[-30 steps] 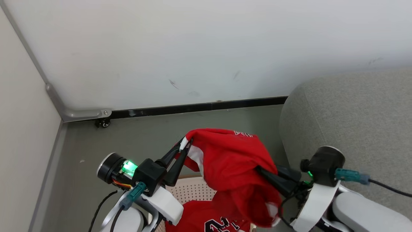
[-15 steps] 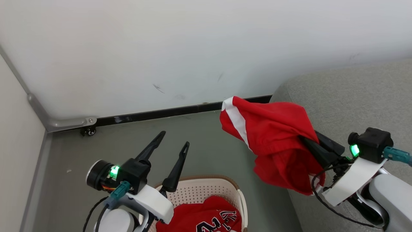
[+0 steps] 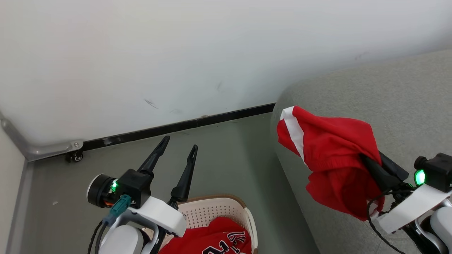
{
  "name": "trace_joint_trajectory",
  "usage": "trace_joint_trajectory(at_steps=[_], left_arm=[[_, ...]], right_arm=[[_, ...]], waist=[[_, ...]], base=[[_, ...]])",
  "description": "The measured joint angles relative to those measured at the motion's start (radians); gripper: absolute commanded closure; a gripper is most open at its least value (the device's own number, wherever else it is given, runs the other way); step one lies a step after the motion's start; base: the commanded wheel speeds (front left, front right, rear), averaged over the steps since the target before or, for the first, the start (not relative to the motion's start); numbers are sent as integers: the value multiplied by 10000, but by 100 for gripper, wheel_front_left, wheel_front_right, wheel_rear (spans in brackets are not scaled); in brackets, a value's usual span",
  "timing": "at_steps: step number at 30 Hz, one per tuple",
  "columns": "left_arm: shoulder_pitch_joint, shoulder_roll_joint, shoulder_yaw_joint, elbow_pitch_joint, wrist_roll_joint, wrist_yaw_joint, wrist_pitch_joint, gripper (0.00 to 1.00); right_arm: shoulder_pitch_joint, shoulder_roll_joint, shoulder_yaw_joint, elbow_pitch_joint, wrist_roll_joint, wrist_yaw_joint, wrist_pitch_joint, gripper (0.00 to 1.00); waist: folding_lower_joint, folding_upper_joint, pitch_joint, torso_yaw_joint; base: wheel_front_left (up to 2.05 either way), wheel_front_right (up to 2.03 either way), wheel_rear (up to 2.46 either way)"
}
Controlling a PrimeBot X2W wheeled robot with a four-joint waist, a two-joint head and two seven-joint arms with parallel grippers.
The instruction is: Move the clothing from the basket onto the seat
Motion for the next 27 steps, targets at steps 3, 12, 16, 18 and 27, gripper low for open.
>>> trace_joint_trajectory(at_steps=[3, 12, 16, 18, 27], left_arm=[[1, -98, -13, 0, -92, 0, -15, 0], [1, -255, -56, 33, -94, -2, -100, 0], [1, -267, -29, 67, -94, 6, -102, 0], [1, -267, 10, 67, -92, 38, -134, 0], [179, -132, 366, -56, -90, 353, -176, 0]], right_arm=[[384, 67, -368, -144, -86, -2, -6, 100], [1428, 391, -1384, -546, -566, -2, -8, 100], [1862, 506, -1749, -723, -652, -2, -8, 100], [2014, 546, -1975, -817, -715, -2, -8, 100], [2132, 746, -2847, -1220, -930, -2, 102, 100]], waist=[[0, 0, -8, -240], [0, 0, 5, -1017], [0, -1, 33, -1362], [0, 0, 53, -1531], [0, 0, 216, -2169]], base=[[0, 0, 0], [0, 0, 0], [0, 0, 0], [0, 0, 0], [0, 0, 0]])
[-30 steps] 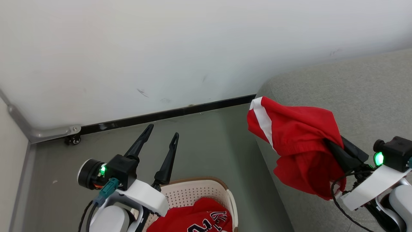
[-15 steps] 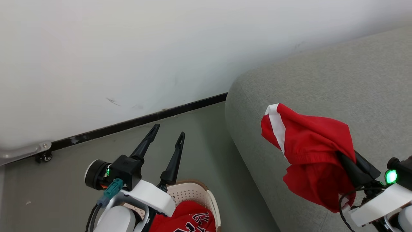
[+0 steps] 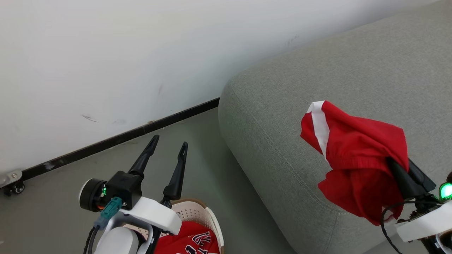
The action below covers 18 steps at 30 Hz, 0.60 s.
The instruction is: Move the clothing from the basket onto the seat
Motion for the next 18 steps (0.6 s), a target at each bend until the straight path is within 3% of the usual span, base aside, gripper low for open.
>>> trace_joint_trajectory(at_steps=[8, 18], left_arm=[[139, 217, 368, -500, 36, 370, -2, 0], [221, 654, 752, -1317, 384, 807, -13, 0]], right_arm=[[-509, -125, -673, -63, 334, 0, 240, 100], [-2821, -336, -1104, 326, 719, 0, 1032, 100]], waist=[[0, 0, 330, -205], [0, 0, 965, -88]], base=[[0, 0, 0], [0, 0, 0]])
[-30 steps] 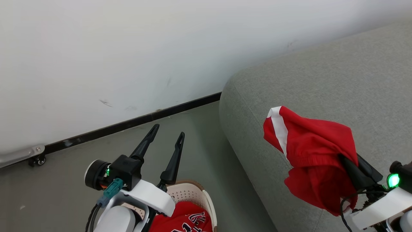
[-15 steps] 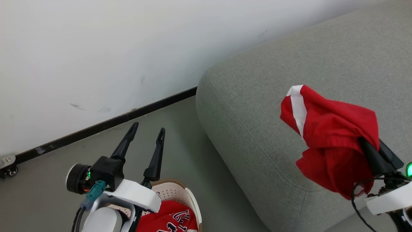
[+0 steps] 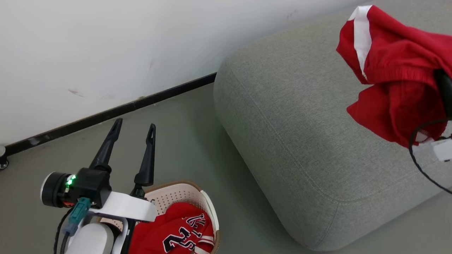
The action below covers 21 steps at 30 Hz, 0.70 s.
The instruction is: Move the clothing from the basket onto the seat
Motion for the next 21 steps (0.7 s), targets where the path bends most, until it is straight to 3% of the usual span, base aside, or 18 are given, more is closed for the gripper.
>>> trace_joint_trajectory(at_steps=[10, 21], left_arm=[[97, 541, 299, -930, 261, 337, 169, 0], [215, 892, 268, -1962, 612, 422, 692, 0]], right_arm=[[-2037, -267, -410, 1425, 102, 0, 788, 100], [-3882, -798, -750, 3047, 194, 0, 1275, 100]], waist=[[0, 0, 701, 459], [0, 0, 1444, 1185]], base=[[0, 0, 0], [0, 0, 0]])
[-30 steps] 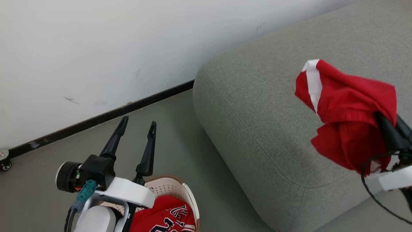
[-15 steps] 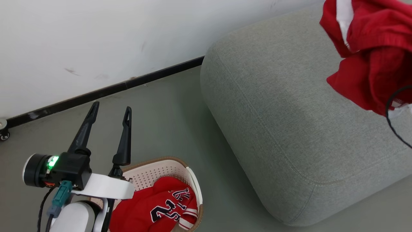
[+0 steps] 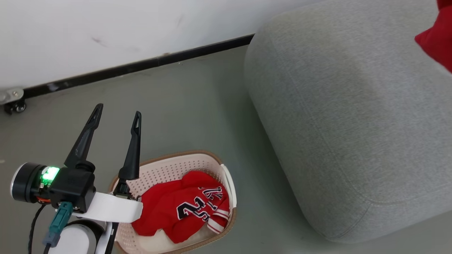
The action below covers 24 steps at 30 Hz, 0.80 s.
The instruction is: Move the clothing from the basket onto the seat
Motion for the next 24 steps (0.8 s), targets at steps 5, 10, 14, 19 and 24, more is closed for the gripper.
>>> trace_joint_trajectory(at_steps=[5, 10, 14, 19, 24], left_arm=[[1, 201, -92, -481, 127, 0, 305, 0], [0, 343, -115, -892, 201, -13, 606, 0], [-3, 383, -150, -1189, 244, -25, 750, 0], [-31, 403, -280, -1419, 244, -104, 924, 0], [-134, 412, -393, -1634, 259, -190, 1099, 0]], right_arm=[[-615, -163, -437, 871, 161, 0, 56, 100], [-1007, -380, -631, 1549, 65, 0, 56, 100], [-1359, -639, -788, 2096, -100, 0, 50, 100], [-1509, -782, -819, 2615, -506, 0, -92, 100], [-1861, -869, -980, 3181, -738, 0, -349, 100]], waist=[[0, 0, 332, 363], [0, 0, 662, 703], [0, 0, 927, 952], [0, 0, 1272, 1227], [0, 0, 1617, 1466]], base=[[0, 0, 0], [0, 0, 0], [0, 0, 0], [0, 0, 0], [0, 0, 0]])
